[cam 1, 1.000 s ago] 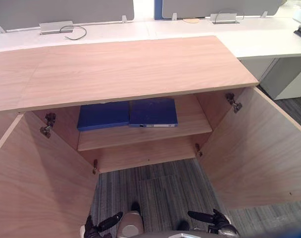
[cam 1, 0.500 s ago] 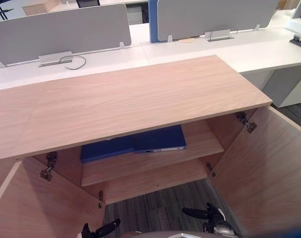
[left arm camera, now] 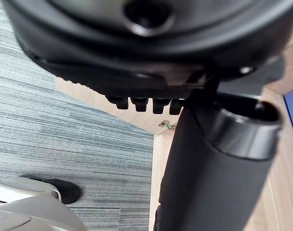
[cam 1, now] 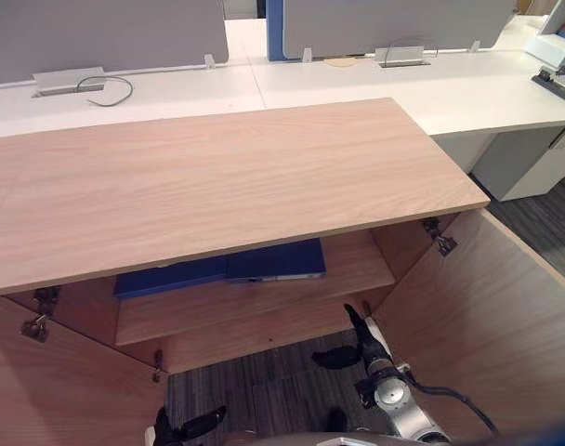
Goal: Walk over to the cabinet, pick up the folder, carry it to the office cabinet, place the folder inside the office cabinet, then close the office cabinet door
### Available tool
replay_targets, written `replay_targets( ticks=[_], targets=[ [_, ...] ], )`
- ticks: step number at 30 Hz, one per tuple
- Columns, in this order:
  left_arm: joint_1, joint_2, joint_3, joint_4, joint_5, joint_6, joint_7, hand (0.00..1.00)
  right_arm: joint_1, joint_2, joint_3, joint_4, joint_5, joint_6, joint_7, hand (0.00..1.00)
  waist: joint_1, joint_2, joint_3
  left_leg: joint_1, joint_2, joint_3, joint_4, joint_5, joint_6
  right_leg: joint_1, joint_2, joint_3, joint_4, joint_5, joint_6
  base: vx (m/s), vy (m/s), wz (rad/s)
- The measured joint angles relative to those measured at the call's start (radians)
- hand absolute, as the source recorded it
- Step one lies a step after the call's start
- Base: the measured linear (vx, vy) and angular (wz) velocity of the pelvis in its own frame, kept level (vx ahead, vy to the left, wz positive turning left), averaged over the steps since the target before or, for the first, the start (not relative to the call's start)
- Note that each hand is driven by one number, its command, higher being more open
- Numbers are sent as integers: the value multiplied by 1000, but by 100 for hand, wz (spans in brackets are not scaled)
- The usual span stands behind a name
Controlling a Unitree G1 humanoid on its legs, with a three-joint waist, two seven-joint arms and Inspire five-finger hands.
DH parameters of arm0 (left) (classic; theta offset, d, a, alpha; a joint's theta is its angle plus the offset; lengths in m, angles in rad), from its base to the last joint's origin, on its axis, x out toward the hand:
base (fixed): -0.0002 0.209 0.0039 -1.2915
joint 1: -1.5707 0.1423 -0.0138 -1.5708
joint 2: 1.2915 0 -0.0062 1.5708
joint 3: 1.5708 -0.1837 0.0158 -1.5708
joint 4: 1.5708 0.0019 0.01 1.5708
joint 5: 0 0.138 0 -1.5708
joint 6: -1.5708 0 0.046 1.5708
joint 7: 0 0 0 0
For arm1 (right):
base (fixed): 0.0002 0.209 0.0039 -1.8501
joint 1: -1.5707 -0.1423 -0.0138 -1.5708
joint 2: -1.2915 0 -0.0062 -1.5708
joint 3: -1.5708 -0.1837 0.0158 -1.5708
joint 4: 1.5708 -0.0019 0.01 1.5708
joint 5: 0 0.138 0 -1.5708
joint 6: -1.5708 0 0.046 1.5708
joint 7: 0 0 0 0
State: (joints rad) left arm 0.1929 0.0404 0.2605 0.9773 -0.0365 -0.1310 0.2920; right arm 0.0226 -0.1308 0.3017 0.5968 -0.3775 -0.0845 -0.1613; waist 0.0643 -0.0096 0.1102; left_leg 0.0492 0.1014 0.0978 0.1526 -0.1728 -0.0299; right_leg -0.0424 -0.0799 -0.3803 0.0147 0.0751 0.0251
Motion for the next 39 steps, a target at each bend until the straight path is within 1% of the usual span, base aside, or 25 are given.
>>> replay_targets(
  ticks=[3, 4, 7, 9, 10, 11, 12, 13, 14, 15, 16, 17, 19, 20, 23, 24, 26, 27, 30, 31, 34, 39],
  targets=[
    [-1, 13, -4, -3, 45, -2, -19, 100, -14, -65, 103, -63, -106, -49, 19, 100, 11, -7, -7, -9, -8, -18, -8, 3, -5, 37, 4, -21, -81, 37, 10, 38, 37, 15],
    [-1, 18, -7, -4, 51, -4, -20, 100, -21, -73, 122, -64, -122, -58, 23, 100, 11, -9, -8, -11, -11, -27, -8, 3, -5, 43, 4, -28, -92, 40, 11, 36, 41, 26],
    [-3, 28, -23, -11, 82, -6, -39, 100, -89, -114, 238, -64, -190, -83, 55, 100, 36, -13, -7, -35, -25, -58, 9, 4, -4, 44, -5, -56, -99, 43, 12, 33, 52, 30],
    [-15, 29, -23, -17, 88, -14, -44, 100, -163, -127, 281, -63, -217, -97, 71, 100, 47, -14, 14, -79, -37, -90, 61, 4, -4, 39, -21, -84, -93, 42, 14, -18, 50, 42],
    [-33, 28, -23, -19, 88, -14, -45, 100, -225, -138, 290, -63, -220, -100, 74, 100, 58, -8, 43, -122, -39, -102, 124, 1, -8, 8, -38, -90, -43, 28, 16, -82, 82, 30],
    [-46, 25, -23, -19, 87, -13, -45, 100, -261, -149, 290, -63, -220, -104, 73, 100, 59, -2, 65, -150, -41, -111, 167, -3, -14, -16, -50, -93, 4, 11, 13, -107, 136, 26],
    [-72, 21, -22, -19, 84, -12, -45, 100, -330, -171, 289, -63, -219, -109, 73, 100, 62, 11, 106, -200, -49, -117, 243, -10, -24, -67, -79, -99, 111, -31, 12, -135, 170, 32],
    [-96, 21, -21, -20, 62, -12, -45, 100, -390, -199, 286, -64, -219, -111, 71, 100, 64, 22, 140, -249, -61, -127, 313, -24, -23, -124, -120, -104, 227, -80, 12, -119, 156, 35],
    [-106, 21, -20, -23, 50, -12, -45, 100, -417, -213, 281, -65, -218, -112, 71, 100, 64, 28, 157, -272, -68, -134, 352, -39, -17, -154, -139, -104, 293, -107, 13, -156, 167, 33],
    [-122, 20, -15, -36, 26, -14, -41, 100, -461, -241, 262, -80, -218, -112, 68, 100, 63, 41, 187, -324, -73, -137, 433, -80, -3, -215, -173, -100, 412, -157, 13, -149, 138, 19],
    [-131, 19, -8, -40, 10, -14, -37, 100, -479, -256, 252, -94, -218, -110, 64, 100, 63, 47, 199, -355, -73, -137, 476, -103, 6, -250, -188, -94, 467, -177, 14, -208, 163, 8],
    [-144, 17, 25, -49, -17, -13, -31, 100, -504, -273, 225, -127, -218, -106, 63, 100, 65, 49, 210, -421, -74, -130, 556, -152, 24, -332, -214, -72, 574, -214, 13, -231, 140, -11],
    [-153, 13, 80, -66, -61, -12, -16, 100, -530, -286, 200, -193, -218, -89, 52, 100, 65, 41, 234, -496, -68, -99, 660, -221, 50, -438, -243, -25, 707, -259, 17, -241, 110, -31],
    [-158, 6, 111, -75, -84, -12, -8, 100, -532, -311, 194, -250, -218, -88, 45, 100, 64, 37, 248, -542, -66, -78, 731, -255, 61, -497, -262, 4, 784, -287, 23, -237, 67, -35],
    [-163, 2, 139, -100, -87, -10, 9, 100, -539, -388, 194, -374, -237, -92, 41, 100, 55, 29, 261, -636, -62, -46, 872, -312, 76, -621, -300, 62, 935, -332, 19, -201, 45, -25],
    [-173, 5, 143, -112, -81, -10, 10, 100, -557, -419, 194, -408, -251, -95, 40, 100, 47, 25, 267, -683, -57, -41, 931, -329, 78, -675, -306, 79, 989, -348, 10, -158, 27, -15],
    [-211, 16, 149, -121, -69, -9, 8, 100, -591, -465, 193, -435, -251, -98, 40, 100, 42, 13, 278, -760, -42, -33, 1003, -345, 71, -760, -305, 98, 1053, -359, -5, -150, 24, -16],
    [-233, 26, 153, -128, -69, -7, 8, 100, -604, -481, 191, -438, -251, -99, 41, 100, 41, 0, 286, -793, -37, -32, 1028, -348, 67, -797, -305, 106, 1080, -363, -13, -127, 15, -10],
    [-266, 27, 175, -172, -68, 11, 8, 100, -604, -522, 191, -440, -251, -98, 45, 100, 38, -17, 298, -844, -27, -38, 1075, -352, 59, -848, -305, 108, 1125, -374, -31, -87, -9, -2],
    [-272, 23, 185, -215, -64, 16, 14, 100, -604, -547, 190, -455, -251, -98, 45, 100, 38, -18, 307, -870, -23, -45, 1099, -356, 53, -871, -305, 107, 1147, -380, -39, -83, -9, 2],
    [-274, 10, 214, -311, -43, 34, 35, 100, -604, -580, 190, -482, -251, -98, 50, 100, 41, -18, 313, -922, -18, -59, 1131, -359, 53, -915, -307, 101, 1178, -390, -51, -75, -11, 6],
    [-244, -33, 260, -472, 11, 54, 69, 100, -604, -584, 166, -506, -251, -94, 55, 100, 47, -13, 320, -970, -15, -79, 1150, -357, 50, -949, -310, 82, 1196, -396, -60, -41, -3, 7]
  ],
)
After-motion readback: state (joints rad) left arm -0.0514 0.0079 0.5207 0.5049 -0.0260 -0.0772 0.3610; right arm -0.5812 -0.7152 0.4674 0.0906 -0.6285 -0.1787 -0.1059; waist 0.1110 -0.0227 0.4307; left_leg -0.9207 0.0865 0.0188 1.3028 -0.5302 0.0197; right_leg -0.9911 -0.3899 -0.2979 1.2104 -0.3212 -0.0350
